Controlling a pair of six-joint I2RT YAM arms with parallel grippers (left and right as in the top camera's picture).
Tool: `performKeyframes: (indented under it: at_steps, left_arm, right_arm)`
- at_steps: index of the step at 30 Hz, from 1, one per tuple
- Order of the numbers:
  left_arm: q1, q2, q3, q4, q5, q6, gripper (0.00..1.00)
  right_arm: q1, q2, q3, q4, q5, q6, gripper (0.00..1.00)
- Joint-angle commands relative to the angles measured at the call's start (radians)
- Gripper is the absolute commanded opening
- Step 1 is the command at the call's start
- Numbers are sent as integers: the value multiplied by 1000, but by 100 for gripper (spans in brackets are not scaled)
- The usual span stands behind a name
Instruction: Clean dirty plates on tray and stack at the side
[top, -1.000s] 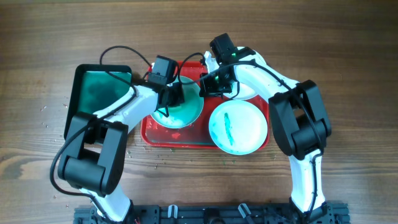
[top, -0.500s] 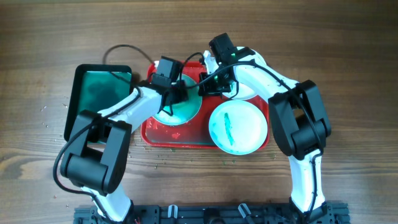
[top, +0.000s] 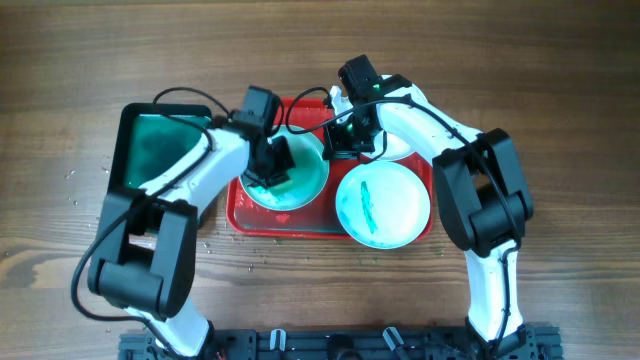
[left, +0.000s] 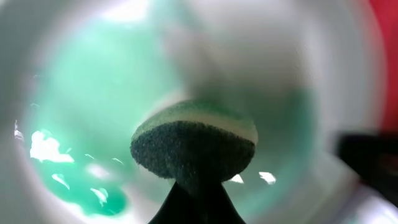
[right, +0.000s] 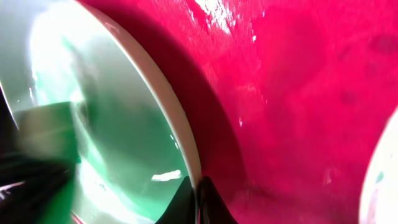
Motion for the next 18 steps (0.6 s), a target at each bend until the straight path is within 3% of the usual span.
performKeyframes:
  at_steps: [1,4,8,10,12,16,18]
  left_arm:
    - [120,-138,219,-60,124,56,4]
    - [227,-205,295,-68,123,56,4]
    - [309,-220,294,-102,124,56,4]
    - [319,-220,293,-122,123,57,4]
    - [319,-220,293,-125,123,84,4]
    - [319,-220,293,-125,111,82,4]
    - [319,-220,293,-109,66,79,4]
  right_arm:
    - [5,12,9,-14,15,3,4]
    - [33,12,9,-8,85,31,5]
    - [92,12,9,11,196,90,23]
    - [110,12,9,11,233,104,22]
    - [119,11,10,0,248,106,4]
    - [112,-23,31,-34,267,131,4]
    - [115,-111,34,-46,371,136,4]
